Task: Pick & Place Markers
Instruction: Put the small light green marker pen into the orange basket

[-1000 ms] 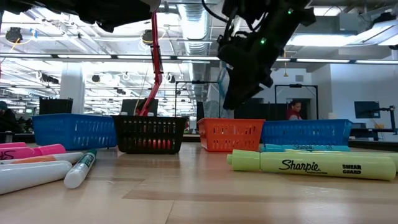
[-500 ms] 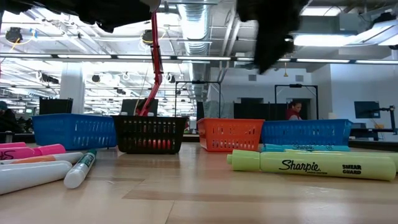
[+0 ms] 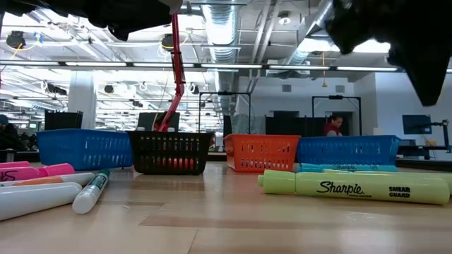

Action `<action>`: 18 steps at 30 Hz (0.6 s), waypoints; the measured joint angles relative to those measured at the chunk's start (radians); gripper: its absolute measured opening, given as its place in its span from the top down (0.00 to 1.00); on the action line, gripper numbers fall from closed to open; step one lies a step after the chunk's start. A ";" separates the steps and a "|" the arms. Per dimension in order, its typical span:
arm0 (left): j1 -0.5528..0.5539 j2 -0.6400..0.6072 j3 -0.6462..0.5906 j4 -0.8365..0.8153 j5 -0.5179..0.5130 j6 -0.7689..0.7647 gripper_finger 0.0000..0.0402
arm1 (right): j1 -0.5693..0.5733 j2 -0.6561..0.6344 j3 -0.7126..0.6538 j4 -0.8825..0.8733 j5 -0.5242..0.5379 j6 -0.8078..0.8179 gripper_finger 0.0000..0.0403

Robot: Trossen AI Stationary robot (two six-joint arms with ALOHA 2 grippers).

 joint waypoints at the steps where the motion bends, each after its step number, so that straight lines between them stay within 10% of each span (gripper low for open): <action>1: 0.000 0.000 0.000 0.000 0.000 0.000 0.71 | -0.004 0.002 -0.009 0.001 -0.007 0.016 0.50; 18: 0.016 0.000 0.000 0.000 0.000 0.008 0.71 | -0.074 0.004 -0.162 0.210 0.022 0.014 0.61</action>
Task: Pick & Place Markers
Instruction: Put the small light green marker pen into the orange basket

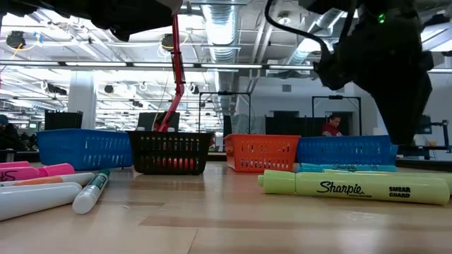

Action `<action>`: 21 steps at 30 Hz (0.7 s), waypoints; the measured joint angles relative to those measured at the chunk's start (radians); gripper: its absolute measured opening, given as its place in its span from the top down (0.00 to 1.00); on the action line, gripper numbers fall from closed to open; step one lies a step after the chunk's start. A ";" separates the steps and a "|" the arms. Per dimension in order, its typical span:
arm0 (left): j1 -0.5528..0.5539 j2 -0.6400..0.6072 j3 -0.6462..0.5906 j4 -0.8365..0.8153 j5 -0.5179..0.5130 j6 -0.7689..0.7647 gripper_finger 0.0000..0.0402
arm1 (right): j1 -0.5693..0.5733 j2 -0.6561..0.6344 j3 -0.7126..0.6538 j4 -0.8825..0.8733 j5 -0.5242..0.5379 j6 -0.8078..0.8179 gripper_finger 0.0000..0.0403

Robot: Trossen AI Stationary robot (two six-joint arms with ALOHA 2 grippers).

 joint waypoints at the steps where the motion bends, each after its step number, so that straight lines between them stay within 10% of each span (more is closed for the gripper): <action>1: 0.001 0.000 0.000 0.000 0.000 0.000 0.71 | -0.002 0.000 0.000 -0.011 0.002 0.000 0.61; 21: 0.000 0.000 0.000 -0.007 0.000 -0.001 0.71 | -0.030 0.178 0.002 -0.018 -0.051 -0.107 0.63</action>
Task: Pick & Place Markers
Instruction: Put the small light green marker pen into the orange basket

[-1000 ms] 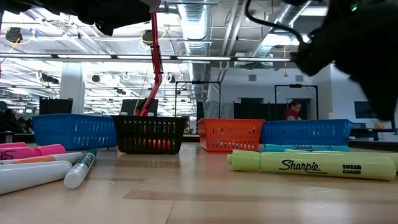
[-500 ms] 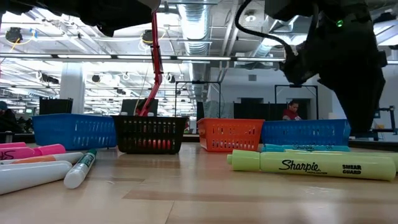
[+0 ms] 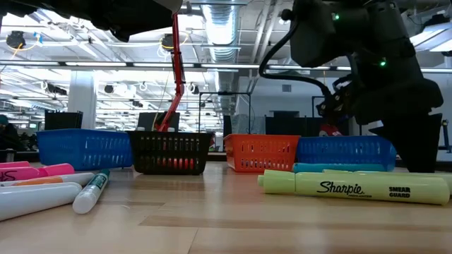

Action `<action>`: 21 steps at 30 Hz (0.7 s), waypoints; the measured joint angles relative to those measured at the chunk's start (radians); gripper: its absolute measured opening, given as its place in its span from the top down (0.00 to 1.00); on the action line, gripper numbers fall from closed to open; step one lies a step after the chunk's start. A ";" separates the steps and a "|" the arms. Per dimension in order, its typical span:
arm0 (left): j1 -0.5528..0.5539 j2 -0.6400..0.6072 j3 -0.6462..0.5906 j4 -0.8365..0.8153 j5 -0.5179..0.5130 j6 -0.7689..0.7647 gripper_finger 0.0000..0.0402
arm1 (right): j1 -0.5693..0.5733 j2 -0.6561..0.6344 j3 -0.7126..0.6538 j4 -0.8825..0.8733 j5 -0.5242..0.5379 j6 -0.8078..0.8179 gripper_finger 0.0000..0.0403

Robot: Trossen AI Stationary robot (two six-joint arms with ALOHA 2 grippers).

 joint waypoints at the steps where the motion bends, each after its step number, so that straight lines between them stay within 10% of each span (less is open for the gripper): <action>1: 0.000 0.000 0.000 0.000 0.000 0.000 0.71 | -0.004 -0.003 0.000 0.000 0.000 0.000 0.65; 9: 0.000 0.000 0.000 0.000 0.000 0.000 0.71 | -0.015 -0.038 -0.005 0.023 0.032 -0.046 0.96; 15: 0.002 0.000 0.000 0.000 0.000 0.000 0.71 | -0.006 -0.164 0.052 0.020 0.065 -0.088 0.89; 21: 0.015 0.000 0.000 0.000 0.000 0.000 0.71 | -0.024 -0.329 0.108 0.052 0.368 -0.221 0.96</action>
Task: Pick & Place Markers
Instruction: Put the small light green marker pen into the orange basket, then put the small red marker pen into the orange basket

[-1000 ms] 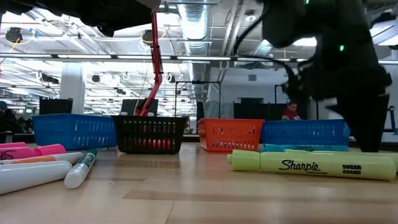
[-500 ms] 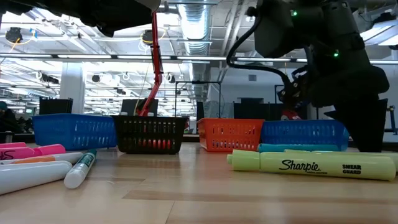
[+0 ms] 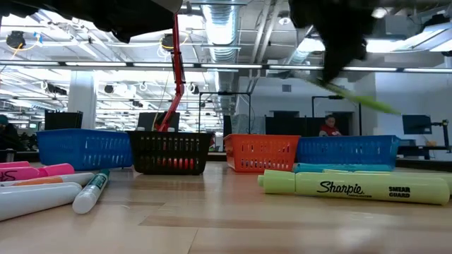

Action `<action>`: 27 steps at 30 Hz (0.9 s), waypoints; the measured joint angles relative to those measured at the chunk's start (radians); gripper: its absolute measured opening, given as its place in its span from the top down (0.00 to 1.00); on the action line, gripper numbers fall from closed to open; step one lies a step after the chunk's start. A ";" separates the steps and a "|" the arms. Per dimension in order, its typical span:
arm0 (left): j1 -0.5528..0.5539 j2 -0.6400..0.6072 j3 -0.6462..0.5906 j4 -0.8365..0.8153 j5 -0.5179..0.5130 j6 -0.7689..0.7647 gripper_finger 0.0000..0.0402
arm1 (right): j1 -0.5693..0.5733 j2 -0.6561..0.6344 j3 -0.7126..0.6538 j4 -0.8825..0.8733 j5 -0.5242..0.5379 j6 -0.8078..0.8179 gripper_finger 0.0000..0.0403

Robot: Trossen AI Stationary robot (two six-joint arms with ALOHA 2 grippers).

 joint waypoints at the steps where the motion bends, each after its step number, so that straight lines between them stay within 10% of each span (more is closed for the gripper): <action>1: 0.002 0.000 0.000 0.000 0.000 0.000 0.71 | -0.010 -0.020 0.000 0.027 0.075 -0.036 0.97; 9: 0.003 0.000 0.000 0.001 0.000 0.000 0.71 | -0.152 -0.001 0.002 0.339 0.232 -0.350 0.92; 27: 0.003 0.000 -0.005 0.000 0.029 0.000 0.71 | -0.318 0.137 0.032 0.340 0.030 -0.429 0.64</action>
